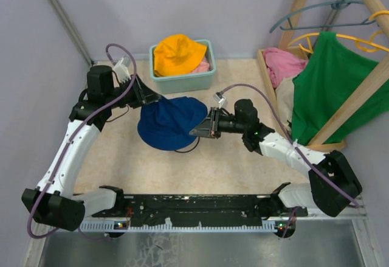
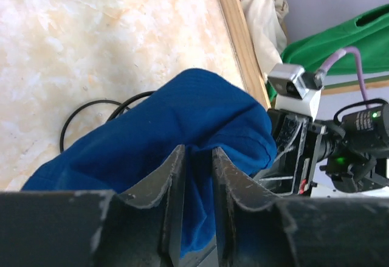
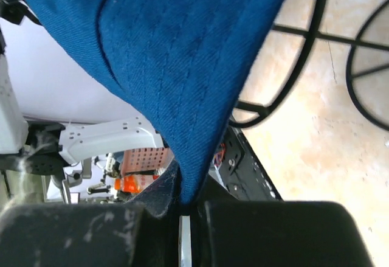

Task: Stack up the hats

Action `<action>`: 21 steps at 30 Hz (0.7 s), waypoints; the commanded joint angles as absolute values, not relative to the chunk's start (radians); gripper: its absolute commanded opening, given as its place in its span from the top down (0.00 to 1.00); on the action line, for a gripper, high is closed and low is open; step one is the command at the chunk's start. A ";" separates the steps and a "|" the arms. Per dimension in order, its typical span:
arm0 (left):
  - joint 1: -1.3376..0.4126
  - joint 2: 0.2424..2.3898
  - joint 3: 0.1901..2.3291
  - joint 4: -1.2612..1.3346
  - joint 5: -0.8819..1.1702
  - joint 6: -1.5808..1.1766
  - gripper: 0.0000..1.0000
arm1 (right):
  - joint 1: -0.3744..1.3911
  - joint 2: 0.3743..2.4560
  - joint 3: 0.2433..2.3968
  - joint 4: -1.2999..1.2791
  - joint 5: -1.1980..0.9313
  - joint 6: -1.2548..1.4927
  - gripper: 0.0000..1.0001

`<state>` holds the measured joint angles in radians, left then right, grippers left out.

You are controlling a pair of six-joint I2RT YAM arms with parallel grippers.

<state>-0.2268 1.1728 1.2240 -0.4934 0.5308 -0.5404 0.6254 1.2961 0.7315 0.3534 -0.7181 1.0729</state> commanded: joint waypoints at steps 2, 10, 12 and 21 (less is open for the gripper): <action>-0.224 1.163 1.242 -0.516 0.444 -0.499 0.65 | 0.637 1.244 0.655 0.352 -0.726 1.043 1.00; -0.185 1.100 1.209 -0.618 0.275 -0.468 0.48 | 0.626 1.237 0.582 0.382 -0.739 1.050 1.00; -0.156 1.081 1.173 -0.635 0.273 -0.464 0.43 | 0.617 1.242 0.575 0.431 -0.744 1.078 1.00; -0.005 1.077 1.031 -0.482 0.497 -0.439 0.41 | 0.517 1.263 0.614 0.618 -0.807 1.213 1.00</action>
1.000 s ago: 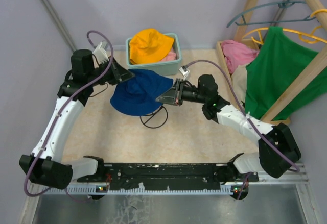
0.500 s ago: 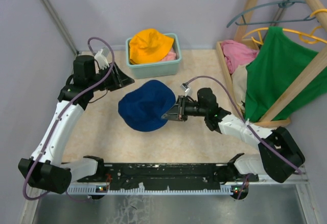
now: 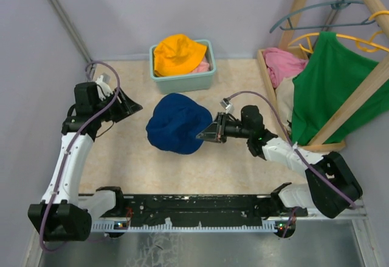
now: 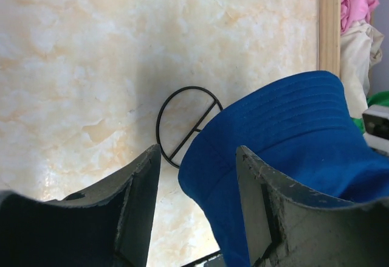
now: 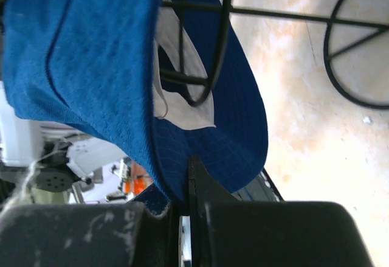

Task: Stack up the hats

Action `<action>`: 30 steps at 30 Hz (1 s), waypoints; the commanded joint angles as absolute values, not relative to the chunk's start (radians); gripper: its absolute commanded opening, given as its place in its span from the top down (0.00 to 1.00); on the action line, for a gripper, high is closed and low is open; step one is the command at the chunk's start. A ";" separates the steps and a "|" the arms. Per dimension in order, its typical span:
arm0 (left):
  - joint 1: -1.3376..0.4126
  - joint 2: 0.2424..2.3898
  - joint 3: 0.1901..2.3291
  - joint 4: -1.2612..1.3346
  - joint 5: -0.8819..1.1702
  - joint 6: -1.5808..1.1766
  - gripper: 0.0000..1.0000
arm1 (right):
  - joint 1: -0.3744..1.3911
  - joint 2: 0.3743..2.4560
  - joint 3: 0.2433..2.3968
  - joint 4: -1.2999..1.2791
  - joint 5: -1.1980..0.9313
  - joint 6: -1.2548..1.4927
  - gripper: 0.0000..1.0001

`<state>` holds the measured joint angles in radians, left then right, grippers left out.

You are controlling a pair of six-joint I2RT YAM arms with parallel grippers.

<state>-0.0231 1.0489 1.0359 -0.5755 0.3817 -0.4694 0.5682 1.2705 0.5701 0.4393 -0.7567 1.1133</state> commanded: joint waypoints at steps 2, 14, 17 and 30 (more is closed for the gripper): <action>-0.004 1.122 1.062 -0.479 0.514 -0.420 0.40 | 0.492 1.278 0.634 0.661 -0.830 1.268 1.00; 0.007 1.281 0.973 -0.315 0.727 -0.410 0.41 | 0.447 1.406 0.744 0.654 -0.954 1.337 1.00; 0.028 1.280 0.910 -0.276 0.755 -0.408 0.41 | 0.445 1.410 0.722 0.648 -0.963 1.321 1.00; 0.046 1.309 0.918 -0.235 0.764 -0.397 0.42 | 0.447 1.349 0.586 0.515 -0.989 1.132 1.00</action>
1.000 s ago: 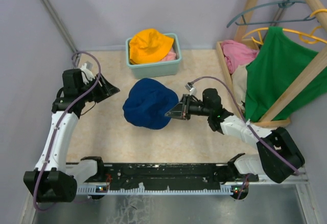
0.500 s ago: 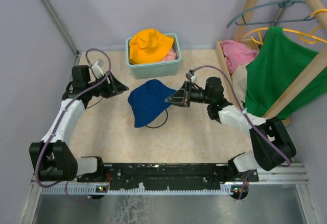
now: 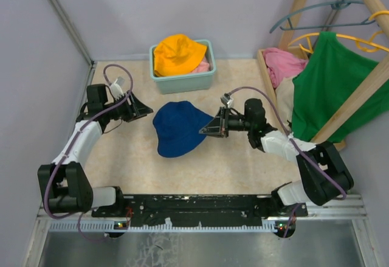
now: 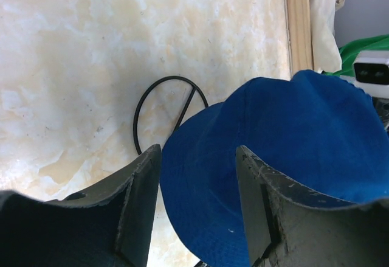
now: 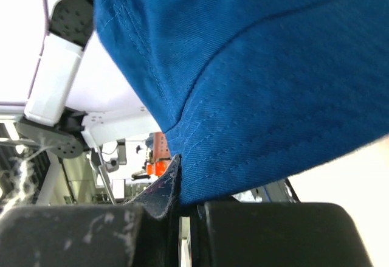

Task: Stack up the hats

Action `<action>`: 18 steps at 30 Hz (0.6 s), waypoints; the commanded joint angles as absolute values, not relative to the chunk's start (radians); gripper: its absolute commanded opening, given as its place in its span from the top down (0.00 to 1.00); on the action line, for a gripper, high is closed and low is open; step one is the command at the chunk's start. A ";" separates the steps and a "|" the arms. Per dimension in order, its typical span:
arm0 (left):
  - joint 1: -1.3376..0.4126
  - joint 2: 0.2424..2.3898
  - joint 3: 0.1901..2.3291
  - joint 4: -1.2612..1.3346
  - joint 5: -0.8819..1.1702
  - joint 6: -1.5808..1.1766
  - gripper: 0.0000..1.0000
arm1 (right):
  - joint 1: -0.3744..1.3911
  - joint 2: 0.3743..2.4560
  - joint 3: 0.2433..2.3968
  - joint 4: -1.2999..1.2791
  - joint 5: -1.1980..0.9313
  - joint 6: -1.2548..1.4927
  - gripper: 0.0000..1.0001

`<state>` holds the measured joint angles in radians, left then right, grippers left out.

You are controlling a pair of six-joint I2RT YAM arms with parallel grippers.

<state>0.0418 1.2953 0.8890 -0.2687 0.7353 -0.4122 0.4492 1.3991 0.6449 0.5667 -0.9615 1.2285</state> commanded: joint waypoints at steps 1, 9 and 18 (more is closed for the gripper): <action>0.046 1.310 0.918 -0.226 0.765 -0.397 0.42 | 0.446 1.350 0.564 0.516 -0.986 1.123 1.00; 0.046 1.328 0.931 -0.221 0.774 -0.397 0.44 | 0.446 1.393 0.498 0.561 -0.982 1.071 0.96; 0.047 1.251 0.874 -0.291 0.787 -0.412 0.47 | 0.446 1.329 0.586 0.344 -0.959 0.890 0.51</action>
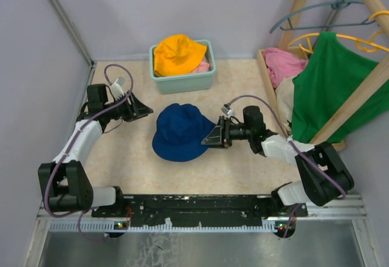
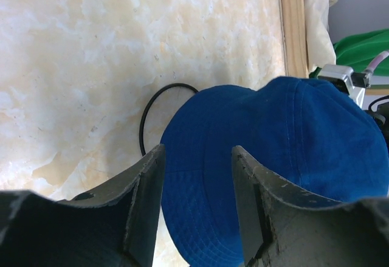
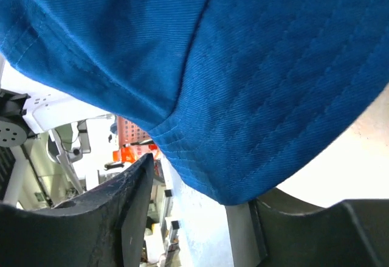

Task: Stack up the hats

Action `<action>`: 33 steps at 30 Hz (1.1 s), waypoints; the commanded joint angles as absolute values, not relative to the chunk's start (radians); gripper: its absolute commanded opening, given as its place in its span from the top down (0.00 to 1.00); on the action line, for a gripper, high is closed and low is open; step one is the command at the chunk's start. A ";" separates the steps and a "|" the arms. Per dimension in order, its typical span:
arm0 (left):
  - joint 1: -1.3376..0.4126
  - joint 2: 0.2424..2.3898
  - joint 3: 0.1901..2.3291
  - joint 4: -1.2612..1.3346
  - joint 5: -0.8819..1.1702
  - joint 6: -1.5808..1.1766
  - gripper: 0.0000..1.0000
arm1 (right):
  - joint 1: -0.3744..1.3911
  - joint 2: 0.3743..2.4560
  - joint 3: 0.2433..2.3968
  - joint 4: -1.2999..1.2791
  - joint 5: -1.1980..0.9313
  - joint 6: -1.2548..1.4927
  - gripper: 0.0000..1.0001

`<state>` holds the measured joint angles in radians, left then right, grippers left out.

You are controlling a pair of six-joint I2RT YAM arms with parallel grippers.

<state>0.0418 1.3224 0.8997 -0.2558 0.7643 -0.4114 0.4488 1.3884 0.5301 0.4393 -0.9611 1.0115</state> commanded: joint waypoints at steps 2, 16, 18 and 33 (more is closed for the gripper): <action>0.047 1.202 0.834 -0.315 0.761 -0.434 0.47 | 0.446 1.310 0.571 0.339 -0.958 0.881 0.49; 0.052 0.890 0.723 -0.571 0.695 -0.596 0.48 | 0.447 1.150 0.372 0.525 -0.965 0.998 0.43; 0.053 0.863 0.712 -0.621 0.713 -0.631 0.50 | 0.448 1.145 0.326 0.611 -0.956 1.050 0.43; 0.052 0.590 0.558 -0.640 0.732 -0.868 0.46 | 0.705 1.053 0.119 0.989 -0.446 1.214 0.45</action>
